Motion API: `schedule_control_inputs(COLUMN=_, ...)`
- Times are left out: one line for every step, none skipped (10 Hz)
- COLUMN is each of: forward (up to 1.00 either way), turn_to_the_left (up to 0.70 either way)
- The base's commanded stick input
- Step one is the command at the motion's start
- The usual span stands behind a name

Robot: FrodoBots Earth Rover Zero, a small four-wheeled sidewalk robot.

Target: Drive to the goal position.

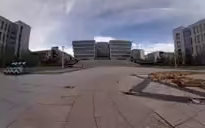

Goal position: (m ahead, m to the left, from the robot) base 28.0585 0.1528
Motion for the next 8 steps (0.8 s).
schedule_control_inputs(forward=0.85, turn_to_the_left=0.07)
schedule_control_inputs(forward=0.85, turn_to_the_left=0.05)
schedule_control_inputs(forward=0.85, turn_to_the_left=0.03)
schedule_control_inputs(forward=0.85, turn_to_the_left=0.01)
schedule_control_inputs(forward=0.85, turn_to_the_left=0.00)
schedule_control_inputs(forward=0.85, turn_to_the_left=0.00)
schedule_control_inputs(forward=0.85, turn_to_the_left=0.00)
schedule_control_inputs(forward=0.85, turn_to_the_left=0.00)
